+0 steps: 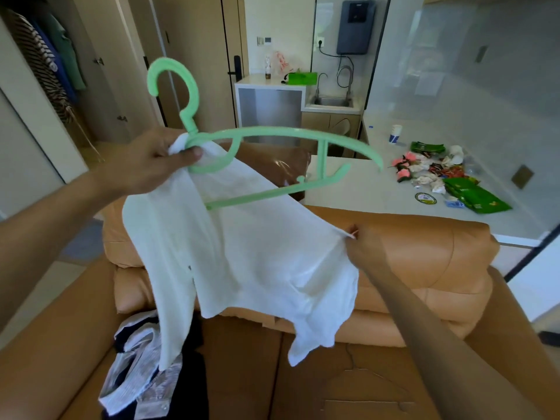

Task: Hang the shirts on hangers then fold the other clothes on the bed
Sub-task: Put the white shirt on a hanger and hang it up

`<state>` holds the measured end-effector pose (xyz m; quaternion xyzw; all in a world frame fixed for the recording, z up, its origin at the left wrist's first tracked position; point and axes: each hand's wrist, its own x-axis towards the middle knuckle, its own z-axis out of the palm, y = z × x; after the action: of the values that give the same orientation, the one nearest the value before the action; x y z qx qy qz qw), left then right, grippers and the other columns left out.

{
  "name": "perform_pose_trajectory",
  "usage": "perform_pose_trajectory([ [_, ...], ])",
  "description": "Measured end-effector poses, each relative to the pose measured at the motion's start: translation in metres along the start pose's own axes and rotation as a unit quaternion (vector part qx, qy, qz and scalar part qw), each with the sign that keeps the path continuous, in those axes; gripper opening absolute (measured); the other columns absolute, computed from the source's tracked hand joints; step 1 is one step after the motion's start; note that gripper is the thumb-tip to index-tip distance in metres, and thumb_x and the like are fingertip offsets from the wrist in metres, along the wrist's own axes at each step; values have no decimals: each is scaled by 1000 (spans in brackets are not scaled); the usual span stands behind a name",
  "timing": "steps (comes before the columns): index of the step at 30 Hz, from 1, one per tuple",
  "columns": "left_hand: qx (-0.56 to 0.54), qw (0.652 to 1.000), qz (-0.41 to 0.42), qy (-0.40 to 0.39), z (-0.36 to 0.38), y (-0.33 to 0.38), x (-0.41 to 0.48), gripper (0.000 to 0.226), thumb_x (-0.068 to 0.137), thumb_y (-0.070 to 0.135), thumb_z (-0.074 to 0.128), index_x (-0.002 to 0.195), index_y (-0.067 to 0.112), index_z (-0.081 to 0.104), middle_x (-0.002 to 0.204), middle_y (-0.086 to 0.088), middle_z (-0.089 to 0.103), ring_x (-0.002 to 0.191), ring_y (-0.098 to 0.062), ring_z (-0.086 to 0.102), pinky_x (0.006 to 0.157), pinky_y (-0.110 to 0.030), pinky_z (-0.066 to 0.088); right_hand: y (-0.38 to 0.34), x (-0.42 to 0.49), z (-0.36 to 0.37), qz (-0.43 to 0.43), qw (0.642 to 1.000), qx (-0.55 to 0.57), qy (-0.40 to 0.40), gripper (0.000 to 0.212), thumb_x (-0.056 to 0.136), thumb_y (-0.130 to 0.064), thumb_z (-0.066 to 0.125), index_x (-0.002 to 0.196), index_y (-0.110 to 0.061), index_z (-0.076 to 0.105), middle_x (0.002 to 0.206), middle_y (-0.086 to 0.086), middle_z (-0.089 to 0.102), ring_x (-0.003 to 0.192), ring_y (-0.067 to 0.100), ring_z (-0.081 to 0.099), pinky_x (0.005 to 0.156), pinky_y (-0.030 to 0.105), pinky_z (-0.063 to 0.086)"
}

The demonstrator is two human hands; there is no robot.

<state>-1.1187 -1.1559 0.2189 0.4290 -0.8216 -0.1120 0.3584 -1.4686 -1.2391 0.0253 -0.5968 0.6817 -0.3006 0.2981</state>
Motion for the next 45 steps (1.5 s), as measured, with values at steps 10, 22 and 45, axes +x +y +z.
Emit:
perform_pose_trajectory([
  [10,134,982,-107,-74,43,-51,-17,29,86,74,42,95,51,58,91,21,69,80,0,64,69,-21,51,-74,8,-70,83,959,222,-158,28,94,-19,64,110,3,70,99,24,74,79,36,70,89,54,56],
  [22,243,959,-143,-16,123,-44,-16,60,89,64,28,75,13,57,60,-2,53,56,-16,50,56,-33,42,-107,2,-79,46,965,243,-89,17,96,-16,58,103,-3,65,99,17,69,87,32,66,83,41,55],
  [45,134,984,-31,109,102,-19,-2,46,99,54,37,98,18,66,80,1,68,67,-7,57,61,-25,49,-84,-44,-89,-365,907,-208,14,30,101,-49,44,75,-36,41,68,-11,47,69,17,48,59,38,38],
])
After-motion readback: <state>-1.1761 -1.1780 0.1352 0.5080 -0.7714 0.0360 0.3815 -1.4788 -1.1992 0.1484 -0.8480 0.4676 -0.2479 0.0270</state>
